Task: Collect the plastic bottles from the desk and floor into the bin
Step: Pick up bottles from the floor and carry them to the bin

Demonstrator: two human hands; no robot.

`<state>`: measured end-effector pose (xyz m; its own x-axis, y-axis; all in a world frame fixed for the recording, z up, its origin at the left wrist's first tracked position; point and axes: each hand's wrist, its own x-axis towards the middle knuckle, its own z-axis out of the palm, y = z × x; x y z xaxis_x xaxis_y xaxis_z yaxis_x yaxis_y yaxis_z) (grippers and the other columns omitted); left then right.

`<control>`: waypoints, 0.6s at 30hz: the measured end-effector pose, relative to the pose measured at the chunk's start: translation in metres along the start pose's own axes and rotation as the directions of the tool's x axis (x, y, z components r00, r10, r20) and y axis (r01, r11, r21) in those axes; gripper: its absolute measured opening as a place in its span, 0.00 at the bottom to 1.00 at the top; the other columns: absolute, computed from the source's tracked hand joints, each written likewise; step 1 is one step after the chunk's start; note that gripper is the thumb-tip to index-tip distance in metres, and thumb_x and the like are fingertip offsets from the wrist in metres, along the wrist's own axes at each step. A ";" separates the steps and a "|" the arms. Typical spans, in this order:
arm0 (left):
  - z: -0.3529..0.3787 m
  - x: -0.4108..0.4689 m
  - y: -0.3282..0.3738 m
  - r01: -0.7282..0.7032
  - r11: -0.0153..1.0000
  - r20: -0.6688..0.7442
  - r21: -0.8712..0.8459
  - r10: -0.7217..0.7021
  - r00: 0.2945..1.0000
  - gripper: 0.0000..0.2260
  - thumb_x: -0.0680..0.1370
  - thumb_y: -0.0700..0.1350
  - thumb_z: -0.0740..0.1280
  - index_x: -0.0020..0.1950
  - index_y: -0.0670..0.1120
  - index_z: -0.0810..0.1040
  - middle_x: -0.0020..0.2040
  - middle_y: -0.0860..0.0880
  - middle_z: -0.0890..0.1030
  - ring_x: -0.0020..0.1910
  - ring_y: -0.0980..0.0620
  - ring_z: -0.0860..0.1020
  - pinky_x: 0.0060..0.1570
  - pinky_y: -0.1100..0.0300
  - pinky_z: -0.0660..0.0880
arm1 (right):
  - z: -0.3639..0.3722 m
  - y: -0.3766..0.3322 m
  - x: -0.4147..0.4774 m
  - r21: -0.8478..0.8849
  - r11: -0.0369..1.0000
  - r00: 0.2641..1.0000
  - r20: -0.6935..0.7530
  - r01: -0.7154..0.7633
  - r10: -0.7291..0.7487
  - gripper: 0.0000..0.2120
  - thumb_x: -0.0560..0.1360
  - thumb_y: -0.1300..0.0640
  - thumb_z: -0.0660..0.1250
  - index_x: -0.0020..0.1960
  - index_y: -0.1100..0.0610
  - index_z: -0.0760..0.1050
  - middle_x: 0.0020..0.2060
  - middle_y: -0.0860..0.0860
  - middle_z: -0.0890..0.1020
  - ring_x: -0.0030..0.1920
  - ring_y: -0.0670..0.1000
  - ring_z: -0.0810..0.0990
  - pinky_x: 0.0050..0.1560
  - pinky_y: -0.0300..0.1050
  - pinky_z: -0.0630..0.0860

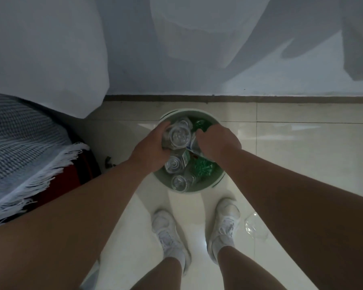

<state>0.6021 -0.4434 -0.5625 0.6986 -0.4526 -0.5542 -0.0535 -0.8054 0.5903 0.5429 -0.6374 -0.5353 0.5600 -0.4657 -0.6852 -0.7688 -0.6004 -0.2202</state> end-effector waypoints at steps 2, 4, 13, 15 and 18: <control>-0.004 -0.003 0.000 0.042 0.996 0.055 -0.074 -0.038 0.998 0.41 0.71 0.48 0.71 0.79 0.63 0.55 0.75 0.53 0.71 0.69 0.50 0.75 0.68 0.47 0.74 | 0.001 0.002 0.000 -0.010 1.000 1.000 -0.012 0.015 -0.015 0.23 0.79 0.39 0.51 0.41 0.55 0.75 0.36 0.52 0.79 0.36 0.53 0.79 0.43 0.50 0.77; -0.008 -0.013 0.003 0.039 0.987 0.053 -0.154 -0.031 0.998 0.44 0.69 0.52 0.72 0.79 0.67 0.51 0.78 0.55 0.67 0.71 0.52 0.74 0.68 0.46 0.74 | 0.003 0.006 0.001 -0.032 0.999 0.999 -0.026 0.029 -0.030 0.24 0.80 0.39 0.49 0.51 0.55 0.77 0.41 0.53 0.81 0.42 0.56 0.81 0.49 0.55 0.80; 0.001 -0.055 0.037 -0.072 0.986 -0.011 -0.149 0.071 0.997 0.42 0.64 0.79 0.65 0.75 0.69 0.58 0.72 0.63 0.64 0.66 0.63 0.68 0.60 0.58 0.68 | 0.014 0.026 -0.019 -0.065 0.977 0.965 -0.159 0.201 -0.209 0.16 0.82 0.46 0.56 0.60 0.57 0.72 0.53 0.57 0.77 0.54 0.60 0.76 0.50 0.57 0.77; 0.003 -0.050 0.054 -0.067 0.993 -0.084 -0.095 0.059 0.995 0.40 0.66 0.76 0.67 0.74 0.64 0.63 0.71 0.59 0.68 0.63 0.61 0.70 0.58 0.57 0.70 | 0.009 0.036 -0.027 0.041 0.975 0.962 -0.178 0.219 -0.209 0.16 0.84 0.49 0.53 0.59 0.58 0.74 0.52 0.57 0.78 0.53 0.60 0.78 0.53 0.58 0.78; 0.007 -0.039 0.073 -0.094 0.996 -0.109 -0.003 0.093 0.990 0.38 0.67 0.68 0.74 0.71 0.57 0.66 0.69 0.54 0.73 0.63 0.55 0.74 0.57 0.54 0.74 | 0.004 0.056 -0.034 0.210 0.954 0.970 -0.163 0.215 -0.182 0.18 0.83 0.50 0.52 0.63 0.57 0.75 0.55 0.56 0.81 0.54 0.59 0.79 0.57 0.58 0.79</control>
<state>0.5657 -0.4872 -0.5016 0.7641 -0.4809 -0.4299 -0.1167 -0.7585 0.6412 0.4795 -0.6530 -0.5269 0.7335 -0.4485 -0.5108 -0.6780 -0.5359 -0.5031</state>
